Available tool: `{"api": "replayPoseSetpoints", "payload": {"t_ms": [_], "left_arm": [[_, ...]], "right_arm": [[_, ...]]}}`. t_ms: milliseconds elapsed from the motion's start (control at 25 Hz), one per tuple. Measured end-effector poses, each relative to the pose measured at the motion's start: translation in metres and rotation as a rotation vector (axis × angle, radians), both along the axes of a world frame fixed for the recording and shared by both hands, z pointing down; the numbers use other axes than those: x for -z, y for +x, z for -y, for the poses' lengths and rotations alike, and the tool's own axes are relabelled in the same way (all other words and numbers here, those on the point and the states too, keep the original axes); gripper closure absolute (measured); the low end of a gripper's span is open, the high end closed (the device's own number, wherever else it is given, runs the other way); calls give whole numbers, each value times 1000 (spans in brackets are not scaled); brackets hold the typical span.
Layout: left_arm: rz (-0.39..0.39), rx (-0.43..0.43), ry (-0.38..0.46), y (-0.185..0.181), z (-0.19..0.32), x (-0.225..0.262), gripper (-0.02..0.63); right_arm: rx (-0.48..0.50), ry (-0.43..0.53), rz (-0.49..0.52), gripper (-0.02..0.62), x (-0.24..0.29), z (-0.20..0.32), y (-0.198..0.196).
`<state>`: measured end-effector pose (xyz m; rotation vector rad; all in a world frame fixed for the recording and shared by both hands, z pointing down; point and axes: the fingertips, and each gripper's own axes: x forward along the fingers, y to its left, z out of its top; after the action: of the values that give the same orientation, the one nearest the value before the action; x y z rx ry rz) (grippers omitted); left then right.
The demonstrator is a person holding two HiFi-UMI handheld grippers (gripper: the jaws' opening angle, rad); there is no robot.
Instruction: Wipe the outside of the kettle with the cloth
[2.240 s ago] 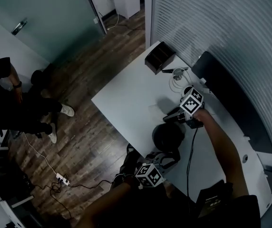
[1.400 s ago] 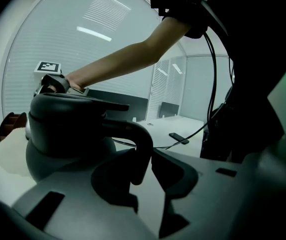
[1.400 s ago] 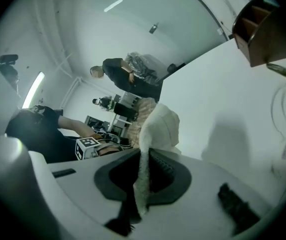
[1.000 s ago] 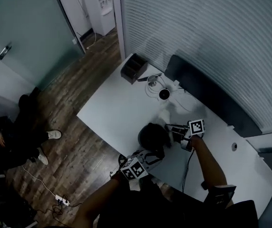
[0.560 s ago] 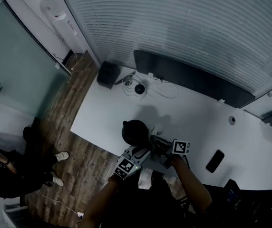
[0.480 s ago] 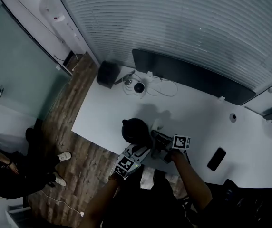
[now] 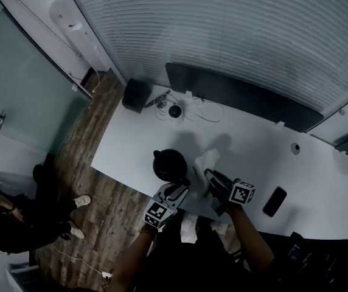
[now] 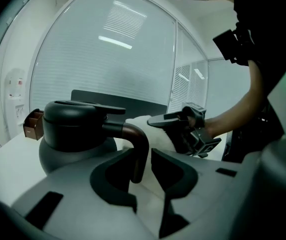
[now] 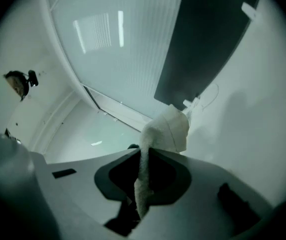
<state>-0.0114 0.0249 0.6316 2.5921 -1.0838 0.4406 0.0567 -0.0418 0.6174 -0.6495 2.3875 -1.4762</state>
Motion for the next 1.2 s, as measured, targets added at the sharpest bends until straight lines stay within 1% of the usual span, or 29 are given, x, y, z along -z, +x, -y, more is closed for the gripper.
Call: {"api": "replayPoseSetpoints", "payload": {"t_ms": [120, 200, 280, 320, 360, 400, 480, 560, 680, 800, 880, 960, 1080, 1200], "left_arm": [[4, 31, 40, -8, -12, 8, 506], [-6, 56, 62, -13, -24, 21, 506], [-26, 86, 92, -19, -37, 38, 506], [-43, 105, 112, -23, -42, 47, 537], [-67, 128, 133, -27, -47, 57, 602], [-93, 152, 154, -31, -51, 69, 603], [-134, 189, 203, -38, -55, 95, 603], [-158, 196, 247, -43, -59, 119, 603], [-175, 161, 301, -53, -58, 145, 603], [-181, 115, 356, -68, -59, 164, 603], [-188, 70, 378, -78, -66, 173, 603], [-199, 26, 386, -90, -76, 177, 603], [-216, -21, 363, -111, -88, 171, 603], [-200, -53, 348, -126, -97, 159, 603]], "right_arm": [[-113, 135, -95, 560, 24, -13, 36], [-187, 241, -198, 560, 40, -24, 56], [-227, 360, -328, 560, 55, -38, 68], [-234, 422, -395, 560, 63, -45, 70], [-236, 482, -454, 560, 71, -53, 70], [-239, 537, -500, 560, 80, -61, 67], [-245, 631, -552, 560, 102, -75, 59], [-256, 696, -589, 560, 124, -89, 48], [-276, 742, -654, 560, 145, -102, 34], [-290, 724, -681, 560, 156, -108, 9], [-316, 734, -683, 560, 160, -116, -12], [-339, 745, -691, 560, 166, -127, -34], [-354, 752, -726, 560, 170, -142, -62], [-371, 731, -738, 560, 165, -151, -76]]}}
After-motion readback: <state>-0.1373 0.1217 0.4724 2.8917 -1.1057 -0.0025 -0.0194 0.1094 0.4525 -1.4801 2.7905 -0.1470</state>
